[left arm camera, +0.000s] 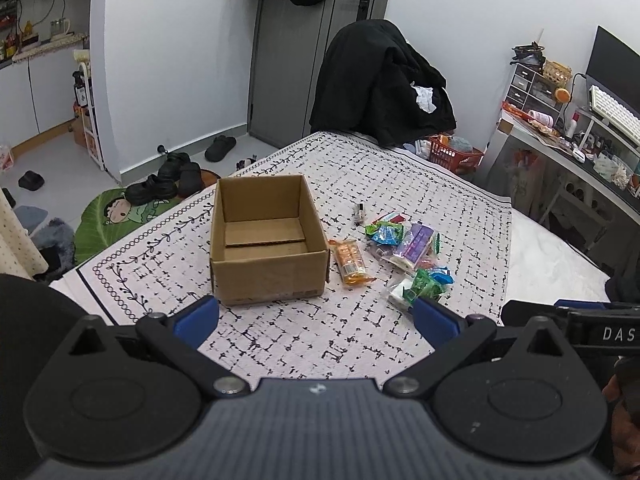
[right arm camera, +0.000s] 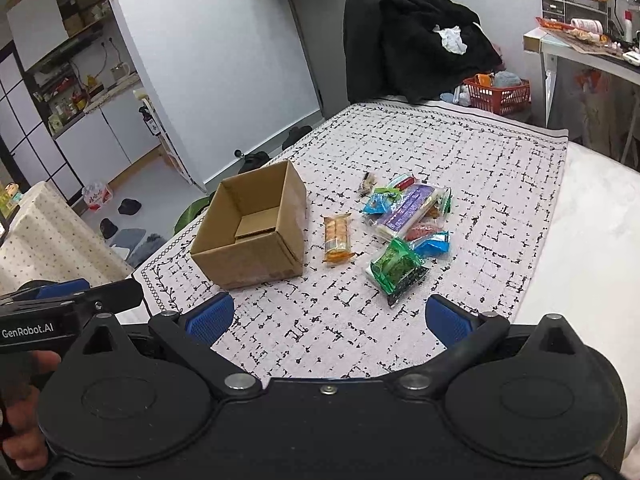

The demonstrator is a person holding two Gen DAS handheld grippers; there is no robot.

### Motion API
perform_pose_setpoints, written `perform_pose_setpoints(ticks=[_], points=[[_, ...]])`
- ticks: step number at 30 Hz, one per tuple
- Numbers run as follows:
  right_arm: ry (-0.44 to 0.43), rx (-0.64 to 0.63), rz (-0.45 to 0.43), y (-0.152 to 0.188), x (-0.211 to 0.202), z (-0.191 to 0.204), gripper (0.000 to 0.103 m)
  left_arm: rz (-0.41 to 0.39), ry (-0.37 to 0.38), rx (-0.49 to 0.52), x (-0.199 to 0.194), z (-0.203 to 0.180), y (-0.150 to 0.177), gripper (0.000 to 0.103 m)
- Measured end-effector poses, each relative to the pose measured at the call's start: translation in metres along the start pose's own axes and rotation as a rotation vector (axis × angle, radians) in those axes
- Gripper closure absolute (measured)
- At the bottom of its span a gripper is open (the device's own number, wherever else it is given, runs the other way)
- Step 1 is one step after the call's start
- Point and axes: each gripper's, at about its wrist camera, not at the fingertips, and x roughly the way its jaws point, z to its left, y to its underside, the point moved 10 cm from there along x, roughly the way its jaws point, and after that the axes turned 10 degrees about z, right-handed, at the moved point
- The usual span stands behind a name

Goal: Organize snacks
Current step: 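Reach the left tool to the green packet and close on it while the right tool approaches the white packet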

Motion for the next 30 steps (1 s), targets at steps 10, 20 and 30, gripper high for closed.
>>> perform_pose_setpoints(ticks=[10,20,30], points=[[-0.005,0.004,0.04,-0.009,0.023,-0.024,0.0,0.034,0.011,-0.023,0.029,-0.017,-0.003,0.0],[-0.01,0.012,0.076,-0.015,0.044,-0.048,0.005,0.067,0.019,-0.033,0.059,-0.034,-0.007,0.002],[-0.04,0.073,0.144,-0.014,0.073,-0.073,0.019,0.113,0.055,-0.036,0.093,-0.06,-0.004,0.01]])
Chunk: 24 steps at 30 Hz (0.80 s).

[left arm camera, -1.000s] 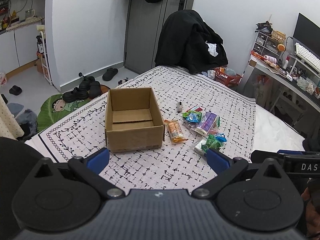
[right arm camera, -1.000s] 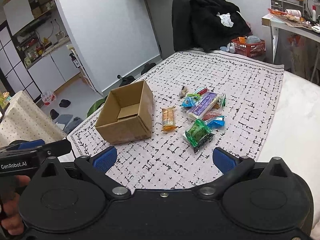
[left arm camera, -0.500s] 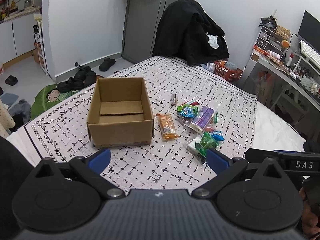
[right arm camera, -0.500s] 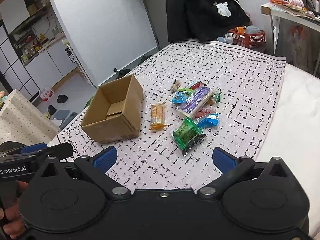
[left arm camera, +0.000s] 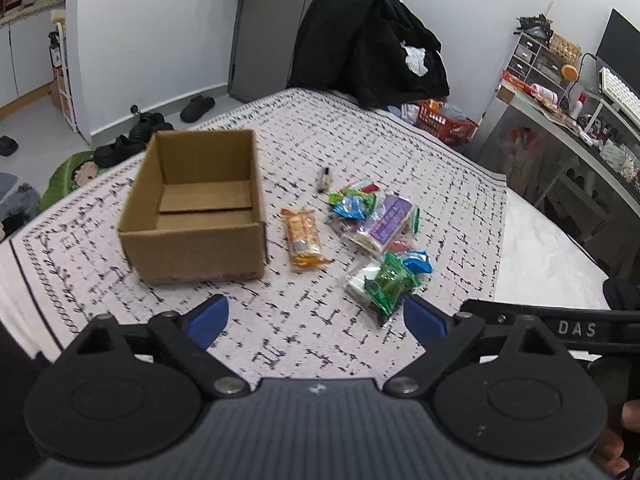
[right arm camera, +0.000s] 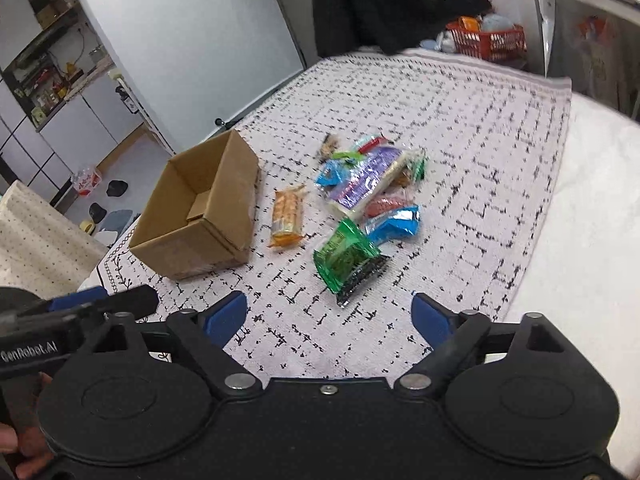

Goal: Organize snacks
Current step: 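Reach the left tool to the green packet and close on it while the right tool approaches the white packet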

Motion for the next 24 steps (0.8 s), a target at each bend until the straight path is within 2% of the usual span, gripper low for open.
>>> perform_pose_setpoints(ticks=[6,11,16,24], points=[[-0.027,0.05,0.033,-0.007,0.017,-0.015,0.03,0.023,0.015,-0.003,0.022,-0.012,-0.002,0.016],[-0.058,0.095,0.05,-0.015,0.031,-0.027,0.033,0.05,0.03,-0.044,0.044,-0.017,-0.006,0.026],[-0.082,0.155,0.076,-0.021,0.048,-0.042,0.048,0.063,0.028,-0.065,0.066,-0.025,-0.012,0.027],[-0.059,0.224,0.108,-0.033,0.077,-0.066,0.052,0.111,0.027,-0.074,0.103,-0.04,-0.018,0.027]])
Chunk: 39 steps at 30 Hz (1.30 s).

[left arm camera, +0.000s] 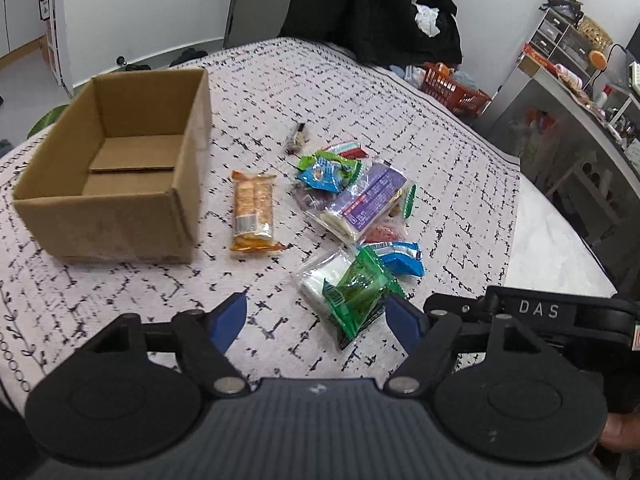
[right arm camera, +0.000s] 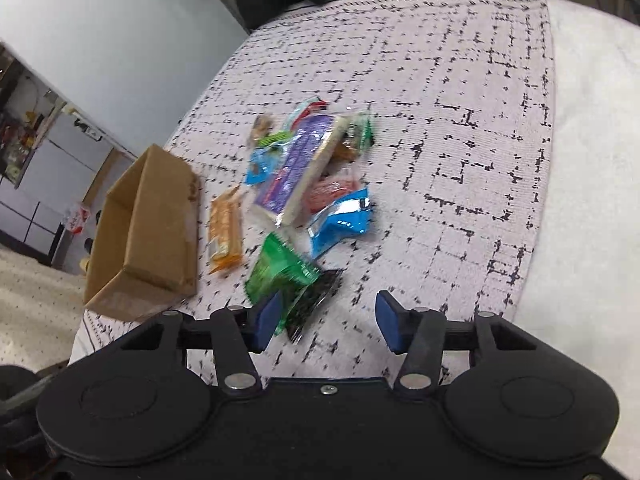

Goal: Organize snacks
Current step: 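Reach the left tool to the green packet and close on it while the right tool approaches the white packet, then lift the green packet with the left tool while the right tool grasps the white packet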

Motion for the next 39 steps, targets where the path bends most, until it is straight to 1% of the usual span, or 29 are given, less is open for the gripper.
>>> perform_pose_setpoints(ticks=[3,8,12,17,21,22,23,24,25,26,27,32,35,37,39], points=[[-0.016,0.032,0.027,-0.005,0.01,-0.009,0.052,0.018,-0.015,0.004,0.015,-0.001,-0.001,0.027],[-0.044,0.063,0.056,-0.006,0.02,-0.017,0.052,0.043,-0.009,-0.005,0.035,-0.005,-0.002,0.027],[-0.09,0.11,0.072,-0.008,0.025,-0.025,0.052,0.052,0.002,-0.008,0.047,-0.011,-0.002,0.027],[-0.11,0.148,0.068,-0.012,0.028,-0.03,0.052,0.073,0.008,-0.002,0.064,-0.019,-0.004,0.027],[-0.115,0.165,0.071,-0.015,0.032,-0.033,0.052,0.065,0.021,0.005,0.073,-0.02,-0.007,0.027],[-0.121,0.16,0.075,-0.015,0.033,-0.032,0.052,0.062,0.023,0.003,0.074,-0.02,-0.007,0.031],[-0.127,0.154,0.078,-0.015,0.034,-0.031,0.052,0.061,0.03,0.0,0.075,-0.019,-0.007,0.048],[-0.13,0.146,0.079,-0.016,0.036,-0.029,0.052,0.068,0.037,-0.006,0.076,-0.018,-0.007,0.052],[-0.129,0.139,0.079,-0.016,0.037,-0.027,0.052,0.071,0.037,-0.019,0.077,-0.016,-0.007,0.054],[-0.13,0.134,0.078,-0.018,0.038,-0.026,0.052,0.061,0.047,-0.032,0.075,-0.013,-0.008,0.065],[-0.132,0.13,0.079,-0.019,0.04,-0.025,0.052,0.055,0.052,-0.039,0.073,-0.012,-0.008,0.069],[-0.133,0.093,0.096,-0.022,0.047,-0.016,0.052,0.022,0.042,-0.061,0.063,-0.003,-0.011,0.071],[-0.12,0.069,0.113,-0.021,0.051,-0.012,0.051,0.02,0.03,-0.082,0.059,0.005,-0.01,0.072],[-0.109,0.048,0.124,-0.019,0.053,-0.008,0.049,0.023,0.021,-0.099,0.058,0.01,-0.009,0.072],[-0.095,0.022,0.131,-0.018,0.055,-0.004,0.044,0.027,0.01,-0.107,0.057,0.015,-0.008,0.072]])
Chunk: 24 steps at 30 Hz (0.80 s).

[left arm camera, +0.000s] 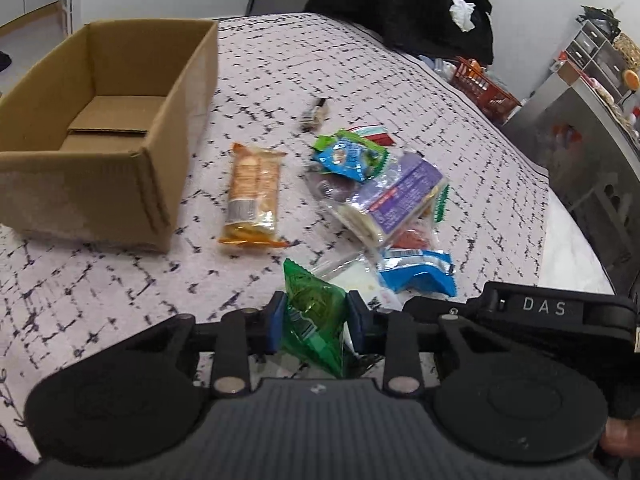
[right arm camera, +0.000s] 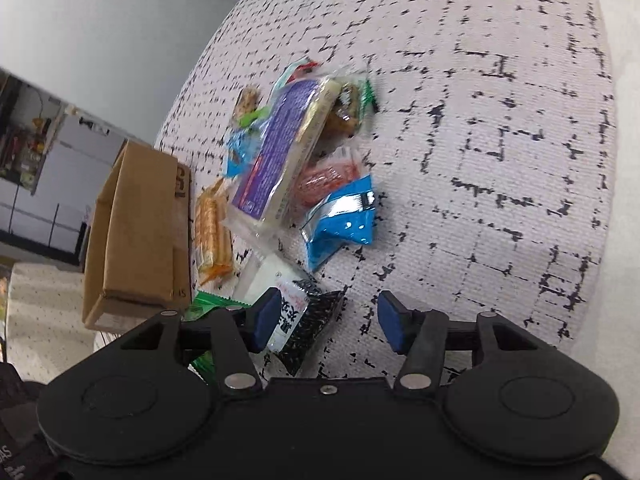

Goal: Organize snacks
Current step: 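Lift the green packet with the left tool while the right tool grasps the white packet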

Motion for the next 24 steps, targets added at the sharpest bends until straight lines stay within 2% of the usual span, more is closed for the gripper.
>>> perform_pose_setpoints(ticks=[4,9,13,19,20,24], points=[[0.067,-0.073,0.002,0.001,0.002,0.009,0.039,0.006,-0.033,-0.038,-0.003,0.014,0.002,0.072],[0.149,-0.214,0.009,-0.001,0.004,0.03,0.027,0.013,-0.054,-0.089,-0.006,0.029,0.004,0.072],[0.214,-0.318,0.047,0.003,0.013,0.045,0.024,0.017,-0.067,-0.108,-0.009,0.035,0.007,0.072],[0.315,-0.416,0.052,-0.001,0.023,0.055,0.017,0.036,-0.091,-0.138,-0.007,0.046,0.011,0.072],[0.327,-0.428,0.047,-0.003,0.023,0.056,0.014,0.034,-0.095,-0.138,-0.007,0.048,0.012,0.072],[0.35,-0.513,0.057,-0.002,0.028,0.069,0.014,0.036,-0.093,-0.167,-0.009,0.058,0.012,0.072]])
